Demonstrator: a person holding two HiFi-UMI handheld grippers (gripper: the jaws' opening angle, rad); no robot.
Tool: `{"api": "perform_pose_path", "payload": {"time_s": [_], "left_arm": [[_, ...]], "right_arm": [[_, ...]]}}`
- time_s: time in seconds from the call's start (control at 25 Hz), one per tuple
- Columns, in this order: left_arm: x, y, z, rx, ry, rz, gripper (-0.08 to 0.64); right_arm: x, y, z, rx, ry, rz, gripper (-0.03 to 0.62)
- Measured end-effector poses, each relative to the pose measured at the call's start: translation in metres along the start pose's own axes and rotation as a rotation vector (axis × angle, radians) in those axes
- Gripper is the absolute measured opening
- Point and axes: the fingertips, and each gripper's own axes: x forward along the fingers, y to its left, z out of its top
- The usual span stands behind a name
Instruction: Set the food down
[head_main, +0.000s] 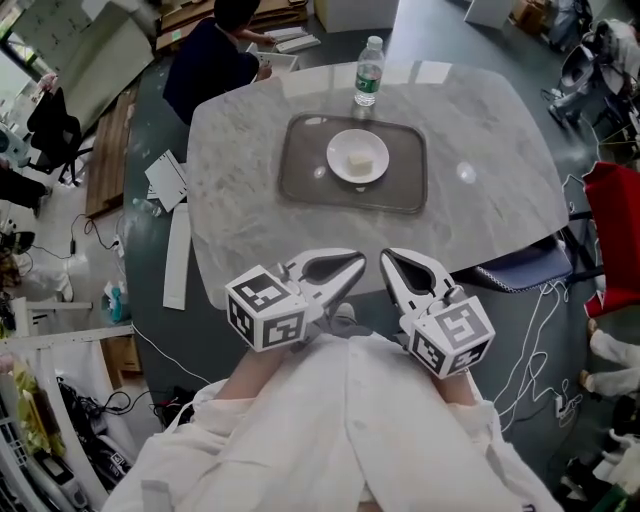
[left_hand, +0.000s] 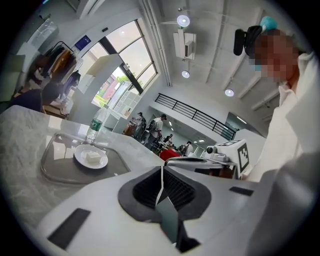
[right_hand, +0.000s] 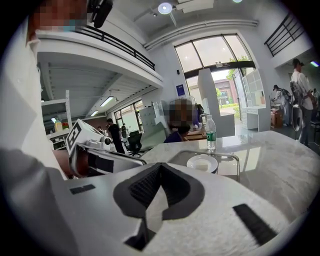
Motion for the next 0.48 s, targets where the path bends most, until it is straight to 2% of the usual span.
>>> {"api": "perform_pose_path", "payload": {"time_s": [0.12, 0.28, 0.48], "left_arm": [[0.004, -0.004, -0.002, 0.02, 0.013, 0.009, 0.023], [0.009, -0.015, -0.005, 0.027, 0.033, -0.017, 0.023], [0.01, -0.015, -0.012, 0.083, 0.074, -0.002, 0.023]], "right_arm": [[-0.005, 0.0, -0.001, -0.007, -0.005, -0.004, 0.002], [-0.007, -0.002, -0.002, -0.007, 0.0, -0.015, 0.003], [-0.002, -0.004, -0.003, -0.004, 0.005, -0.021, 0.002]]}}
